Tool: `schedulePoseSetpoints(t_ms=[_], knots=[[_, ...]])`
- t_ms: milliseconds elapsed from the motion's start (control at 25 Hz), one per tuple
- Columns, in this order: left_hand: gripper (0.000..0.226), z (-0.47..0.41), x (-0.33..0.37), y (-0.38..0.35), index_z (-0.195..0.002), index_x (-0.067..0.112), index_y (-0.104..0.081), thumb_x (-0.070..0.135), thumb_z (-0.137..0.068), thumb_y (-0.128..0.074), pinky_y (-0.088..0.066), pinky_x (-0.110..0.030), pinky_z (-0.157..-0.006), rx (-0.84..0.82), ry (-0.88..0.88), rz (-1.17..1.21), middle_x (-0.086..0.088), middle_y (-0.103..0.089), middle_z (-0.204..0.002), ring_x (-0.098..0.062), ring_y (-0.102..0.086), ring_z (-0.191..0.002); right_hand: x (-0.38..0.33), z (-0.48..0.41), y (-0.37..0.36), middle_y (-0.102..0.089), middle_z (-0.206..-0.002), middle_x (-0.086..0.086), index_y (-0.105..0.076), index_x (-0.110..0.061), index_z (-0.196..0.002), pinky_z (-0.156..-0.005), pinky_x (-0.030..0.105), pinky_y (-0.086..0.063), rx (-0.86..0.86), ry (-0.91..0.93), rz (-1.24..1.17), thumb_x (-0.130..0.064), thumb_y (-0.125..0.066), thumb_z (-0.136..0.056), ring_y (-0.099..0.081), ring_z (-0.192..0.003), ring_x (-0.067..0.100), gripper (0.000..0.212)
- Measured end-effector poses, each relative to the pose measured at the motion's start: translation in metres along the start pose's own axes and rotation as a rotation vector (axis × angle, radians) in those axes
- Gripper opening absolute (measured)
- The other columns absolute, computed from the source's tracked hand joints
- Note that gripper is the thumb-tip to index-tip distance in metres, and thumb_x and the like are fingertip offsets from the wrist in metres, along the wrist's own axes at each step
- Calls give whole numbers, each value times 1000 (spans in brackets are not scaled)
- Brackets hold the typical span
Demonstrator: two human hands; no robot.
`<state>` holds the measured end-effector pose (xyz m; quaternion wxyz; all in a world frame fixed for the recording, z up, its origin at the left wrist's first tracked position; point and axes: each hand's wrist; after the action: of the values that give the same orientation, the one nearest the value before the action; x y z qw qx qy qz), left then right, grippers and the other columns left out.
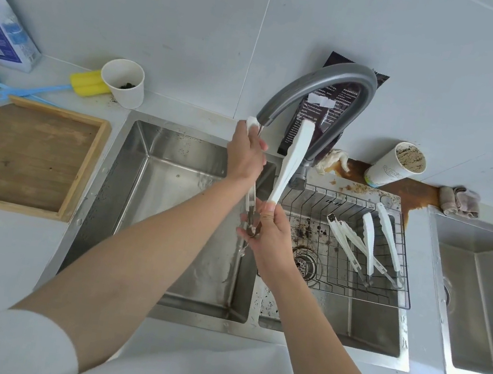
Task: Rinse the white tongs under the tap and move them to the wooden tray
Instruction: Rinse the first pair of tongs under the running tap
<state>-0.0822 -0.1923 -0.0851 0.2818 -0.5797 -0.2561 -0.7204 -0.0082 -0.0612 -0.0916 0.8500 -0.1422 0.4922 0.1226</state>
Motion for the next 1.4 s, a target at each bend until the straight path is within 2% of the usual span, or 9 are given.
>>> schedulePoseSetpoints(t_ms=[160,280,520,720,880,1000,1120,1240,1400], knots=[[16,19,-7,-9,-108,12,-42,25,-106,-33,-41,-18,-44,-46,-43,-55,3,-59,-72,-4,-51,-47,-13,-4,-1,-65,-84,-6,-63,-29,-79,-62,27,-46,42,51,-106,-33,-38,-106,-58,-71,11,38],[16,34,-22,-11,-101,15,-37,28,-106,-31,-38,-20,-42,-93,-11,-22,4,-53,-66,-1,-44,-40,-14,-4,1,-62,-69,-12,-59,-23,-84,-59,25,-41,34,58,-104,-33,-36,-107,-55,-61,6,34],[11,14,-10,-1,-113,19,-39,14,-104,-37,-41,-16,-43,2,28,30,-3,-62,-91,-9,-53,-56,4,3,7,-65,-99,0,-60,-18,-99,-62,27,-48,10,9,-24,-36,-38,-105,-62,-78,12,29],[12,-3,2,2,-104,19,-46,14,-105,-36,-42,-14,-42,66,-9,6,-7,-62,-83,-14,-56,-58,2,4,5,-66,-101,-2,-62,-20,-99,-63,29,-50,-12,34,-13,-39,-40,-104,-65,-82,13,29],[23,-4,3,0,-101,12,-56,25,-105,-37,-56,-40,-61,95,17,-102,-10,-65,-81,-26,-65,-67,4,10,4,-63,-100,0,-62,-18,-99,-60,27,-48,-5,4,-49,-36,-41,-105,-63,-81,15,27],[28,1,6,-3,-87,14,-54,33,-103,-40,-50,-38,-58,13,-14,-70,-6,-58,-72,-20,-57,-59,1,14,2,-64,-98,0,-61,-18,-93,-58,29,-46,22,-62,-138,-32,-41,-105,-62,-75,17,28],[29,3,16,-7,-75,14,-45,32,-98,-46,-32,-20,-38,-90,125,113,2,-39,-56,-8,-34,-38,-5,16,6,-67,-90,0,-58,-15,-88,-60,30,-44,42,-125,-267,-36,-40,-105,-60,-66,15,33],[26,2,23,-6,-69,20,-42,19,-94,-48,-21,-17,-33,-157,318,283,8,-27,-48,-6,-22,-35,-12,17,12,-74,-105,9,-51,-17,-79,-59,29,-41,18,-179,-421,-41,-38,-105,-58,-58,15,37],[10,2,28,-3,-83,13,-55,12,-89,-63,-38,-18,-39,-199,457,480,5,-36,-45,-8,-43,-36,-19,15,17,-73,-109,17,-49,-19,-76,-42,22,-36,6,-280,-520,-49,-31,-104,-54,-51,15,45]])
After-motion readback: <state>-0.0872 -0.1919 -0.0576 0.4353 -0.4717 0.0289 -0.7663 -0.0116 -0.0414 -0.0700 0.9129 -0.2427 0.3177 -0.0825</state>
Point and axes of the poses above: each hand's wrist, its own z-axis away from the middle knuckle, its own y-axis out of the back of the hand, x = y × z
